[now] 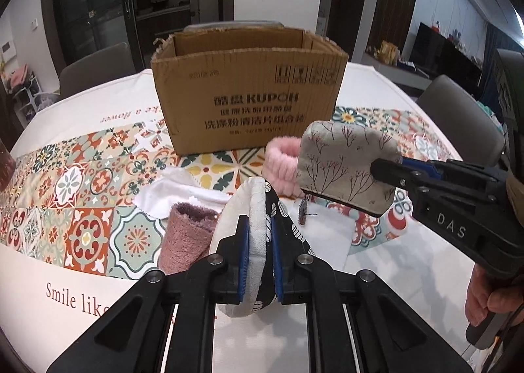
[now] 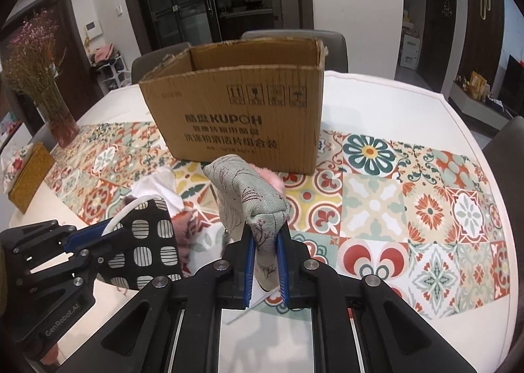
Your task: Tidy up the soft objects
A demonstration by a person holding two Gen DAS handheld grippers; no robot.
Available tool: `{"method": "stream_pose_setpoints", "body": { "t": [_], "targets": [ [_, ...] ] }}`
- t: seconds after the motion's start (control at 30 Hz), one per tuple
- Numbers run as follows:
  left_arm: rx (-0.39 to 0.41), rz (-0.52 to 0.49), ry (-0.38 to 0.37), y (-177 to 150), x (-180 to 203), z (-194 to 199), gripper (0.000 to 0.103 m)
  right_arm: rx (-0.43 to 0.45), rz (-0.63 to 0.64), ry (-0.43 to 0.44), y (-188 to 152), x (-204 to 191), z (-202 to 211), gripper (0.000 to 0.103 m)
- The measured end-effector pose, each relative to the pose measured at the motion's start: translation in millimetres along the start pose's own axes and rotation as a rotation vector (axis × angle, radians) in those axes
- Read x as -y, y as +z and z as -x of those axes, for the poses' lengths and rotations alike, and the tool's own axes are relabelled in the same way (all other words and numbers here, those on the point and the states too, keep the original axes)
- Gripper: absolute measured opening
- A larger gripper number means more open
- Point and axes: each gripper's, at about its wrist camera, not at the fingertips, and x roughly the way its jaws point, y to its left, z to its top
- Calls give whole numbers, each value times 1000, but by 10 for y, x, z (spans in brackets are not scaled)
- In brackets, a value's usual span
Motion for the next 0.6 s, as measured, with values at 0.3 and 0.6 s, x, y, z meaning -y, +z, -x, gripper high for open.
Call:
{"method": "stream_pose_setpoints", "body": {
  "t": [0.3, 0.6],
  "targets": [
    [77, 20, -9, 123, -60, 256, 14, 66, -4, -16, 103, -96, 298, 13],
    [173, 17, -4, 295, -102, 531, 14, 149, -15, -32, 274, -178, 580, 13]
  ]
}}
